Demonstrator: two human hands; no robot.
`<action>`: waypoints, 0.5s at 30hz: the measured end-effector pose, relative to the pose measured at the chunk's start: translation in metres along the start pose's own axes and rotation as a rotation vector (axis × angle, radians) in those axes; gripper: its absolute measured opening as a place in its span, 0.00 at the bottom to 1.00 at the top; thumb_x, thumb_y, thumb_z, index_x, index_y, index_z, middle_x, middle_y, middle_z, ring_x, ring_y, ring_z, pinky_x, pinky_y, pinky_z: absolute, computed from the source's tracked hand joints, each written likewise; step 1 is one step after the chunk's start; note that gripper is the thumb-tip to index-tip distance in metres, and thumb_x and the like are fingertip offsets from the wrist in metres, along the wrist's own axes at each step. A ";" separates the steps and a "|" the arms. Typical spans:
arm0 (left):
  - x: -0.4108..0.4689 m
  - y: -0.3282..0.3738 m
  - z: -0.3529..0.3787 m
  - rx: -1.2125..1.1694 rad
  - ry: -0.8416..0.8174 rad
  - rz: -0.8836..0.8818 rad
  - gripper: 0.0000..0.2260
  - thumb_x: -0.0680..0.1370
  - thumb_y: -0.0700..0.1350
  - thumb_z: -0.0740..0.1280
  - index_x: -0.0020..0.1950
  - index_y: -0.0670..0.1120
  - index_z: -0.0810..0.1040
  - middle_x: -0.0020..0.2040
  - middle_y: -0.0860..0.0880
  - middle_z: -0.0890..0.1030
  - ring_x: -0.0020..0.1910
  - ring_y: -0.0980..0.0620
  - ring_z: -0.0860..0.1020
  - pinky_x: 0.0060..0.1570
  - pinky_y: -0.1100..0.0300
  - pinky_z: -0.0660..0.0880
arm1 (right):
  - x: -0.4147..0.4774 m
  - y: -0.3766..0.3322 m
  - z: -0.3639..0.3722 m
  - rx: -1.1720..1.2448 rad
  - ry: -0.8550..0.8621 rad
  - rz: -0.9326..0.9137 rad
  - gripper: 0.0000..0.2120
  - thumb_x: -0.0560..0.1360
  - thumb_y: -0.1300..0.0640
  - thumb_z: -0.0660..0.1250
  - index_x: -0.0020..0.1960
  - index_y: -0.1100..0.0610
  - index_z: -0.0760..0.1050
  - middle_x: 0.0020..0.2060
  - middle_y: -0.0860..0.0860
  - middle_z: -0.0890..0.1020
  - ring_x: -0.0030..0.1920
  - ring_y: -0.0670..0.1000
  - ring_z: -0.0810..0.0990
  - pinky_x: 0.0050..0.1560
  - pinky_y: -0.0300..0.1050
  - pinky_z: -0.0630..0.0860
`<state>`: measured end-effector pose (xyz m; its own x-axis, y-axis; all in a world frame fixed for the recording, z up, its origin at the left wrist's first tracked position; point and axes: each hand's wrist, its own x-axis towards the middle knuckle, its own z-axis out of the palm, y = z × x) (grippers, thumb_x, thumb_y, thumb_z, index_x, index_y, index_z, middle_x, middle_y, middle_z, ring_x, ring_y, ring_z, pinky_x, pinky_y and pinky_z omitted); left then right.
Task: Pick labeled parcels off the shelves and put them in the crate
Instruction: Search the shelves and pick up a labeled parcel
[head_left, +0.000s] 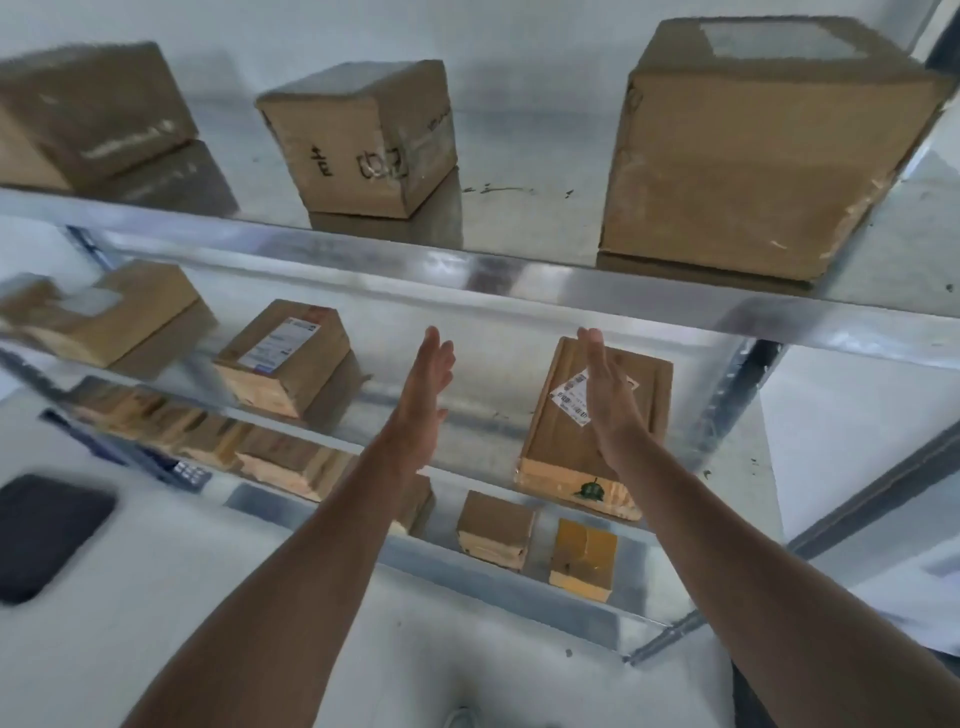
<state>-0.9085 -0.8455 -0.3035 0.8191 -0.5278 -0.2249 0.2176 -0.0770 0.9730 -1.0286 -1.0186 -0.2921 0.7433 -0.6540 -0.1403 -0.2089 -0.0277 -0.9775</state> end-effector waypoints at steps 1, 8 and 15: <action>-0.008 0.000 -0.013 -0.015 0.025 0.006 0.37 0.78 0.72 0.47 0.82 0.54 0.60 0.82 0.51 0.61 0.80 0.47 0.60 0.76 0.36 0.53 | -0.003 -0.002 0.014 0.005 -0.040 -0.017 0.30 0.84 0.35 0.45 0.82 0.45 0.60 0.82 0.51 0.60 0.81 0.58 0.58 0.80 0.61 0.53; -0.065 0.003 -0.117 -0.167 0.196 0.019 0.39 0.76 0.76 0.53 0.81 0.57 0.61 0.80 0.54 0.66 0.79 0.47 0.62 0.75 0.36 0.55 | -0.032 -0.013 0.121 -0.054 -0.266 -0.116 0.27 0.86 0.39 0.46 0.83 0.47 0.56 0.82 0.45 0.58 0.81 0.51 0.58 0.80 0.51 0.53; -0.118 -0.001 -0.247 -0.160 0.305 -0.001 0.34 0.80 0.71 0.49 0.80 0.52 0.67 0.73 0.55 0.74 0.72 0.50 0.71 0.69 0.44 0.60 | -0.080 -0.033 0.259 -0.064 -0.370 -0.101 0.29 0.85 0.35 0.46 0.82 0.44 0.58 0.81 0.45 0.60 0.81 0.53 0.59 0.81 0.58 0.54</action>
<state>-0.8745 -0.5739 -0.2908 0.9348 -0.2484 -0.2540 0.2787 0.0692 0.9579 -0.9166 -0.7702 -0.2892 0.9388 -0.3288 -0.1029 -0.1539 -0.1329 -0.9791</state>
